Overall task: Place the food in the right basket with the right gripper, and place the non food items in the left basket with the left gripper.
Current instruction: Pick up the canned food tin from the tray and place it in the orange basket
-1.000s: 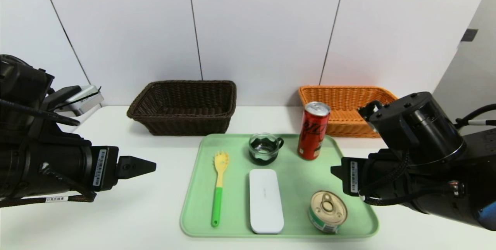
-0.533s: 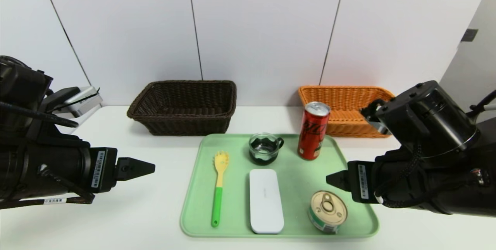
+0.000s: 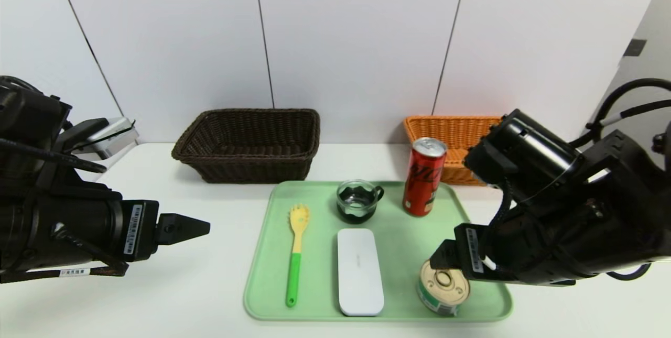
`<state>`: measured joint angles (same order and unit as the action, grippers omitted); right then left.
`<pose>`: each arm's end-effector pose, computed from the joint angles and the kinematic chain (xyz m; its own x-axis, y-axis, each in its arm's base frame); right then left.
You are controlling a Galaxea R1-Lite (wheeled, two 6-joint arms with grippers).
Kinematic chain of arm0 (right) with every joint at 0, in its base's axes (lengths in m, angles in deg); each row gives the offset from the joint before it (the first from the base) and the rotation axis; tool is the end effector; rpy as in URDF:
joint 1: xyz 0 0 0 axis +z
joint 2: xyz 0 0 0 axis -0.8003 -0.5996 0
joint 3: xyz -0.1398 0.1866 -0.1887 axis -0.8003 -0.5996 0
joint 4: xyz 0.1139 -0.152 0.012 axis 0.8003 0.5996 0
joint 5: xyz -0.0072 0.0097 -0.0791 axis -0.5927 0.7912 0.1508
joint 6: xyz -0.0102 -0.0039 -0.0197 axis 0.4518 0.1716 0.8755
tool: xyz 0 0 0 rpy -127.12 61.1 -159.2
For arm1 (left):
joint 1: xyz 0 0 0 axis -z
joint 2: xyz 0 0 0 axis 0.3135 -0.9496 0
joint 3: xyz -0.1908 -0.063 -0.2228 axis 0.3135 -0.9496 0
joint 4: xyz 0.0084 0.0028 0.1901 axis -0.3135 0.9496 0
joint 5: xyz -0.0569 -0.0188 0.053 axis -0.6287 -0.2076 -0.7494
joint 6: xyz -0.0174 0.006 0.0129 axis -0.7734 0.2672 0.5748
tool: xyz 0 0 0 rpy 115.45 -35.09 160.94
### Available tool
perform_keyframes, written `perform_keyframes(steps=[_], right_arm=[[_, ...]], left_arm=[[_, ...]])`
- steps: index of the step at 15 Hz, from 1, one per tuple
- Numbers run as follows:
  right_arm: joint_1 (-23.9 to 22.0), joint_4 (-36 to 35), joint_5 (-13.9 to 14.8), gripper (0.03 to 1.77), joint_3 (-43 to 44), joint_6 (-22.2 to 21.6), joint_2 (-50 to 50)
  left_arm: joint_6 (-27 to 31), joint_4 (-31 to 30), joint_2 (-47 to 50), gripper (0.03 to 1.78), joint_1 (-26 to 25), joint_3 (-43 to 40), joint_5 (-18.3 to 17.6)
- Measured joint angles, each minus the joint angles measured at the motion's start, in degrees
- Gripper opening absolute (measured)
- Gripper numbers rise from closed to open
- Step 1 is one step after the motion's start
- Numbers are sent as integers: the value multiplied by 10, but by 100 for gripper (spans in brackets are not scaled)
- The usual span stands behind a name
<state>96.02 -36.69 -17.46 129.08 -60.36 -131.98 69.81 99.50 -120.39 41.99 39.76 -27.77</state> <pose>0.1855 0.1667 0.2094 0.4268 0.1541 -0.8911 -0.0215 0.9868 0.1604 0.1606 -0.0697 0.2402 0.6982 -0.2690 -0.6634 0.1670 0.9623 -0.2144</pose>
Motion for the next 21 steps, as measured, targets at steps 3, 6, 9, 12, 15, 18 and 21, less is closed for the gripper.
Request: perform_keyframes(steps=[3,6,9,12,15,18,21], right_arm=[[16,-1,22,162,-1,0,-22],[44,-11,63,165,-25,-7,-25],[63,-74,91,167,-86,-14,-15],[76,-176,105,168,-151,-14,-1],[86,-255,118,169,-203,-9,16],[92,-305,124,169,-255,0,38],[95,-360,132,169,-301,20,54]], left_arm=[[0,0,3,169,0,-7,0],[0,0,5,169,0,-12,0],[1,0,7,169,0,-14,0],[1,0,8,169,0,-15,0],[2,0,10,169,0,-17,0],[2,0,15,169,0,-18,0],[2,0,19,169,0,-23,0]])
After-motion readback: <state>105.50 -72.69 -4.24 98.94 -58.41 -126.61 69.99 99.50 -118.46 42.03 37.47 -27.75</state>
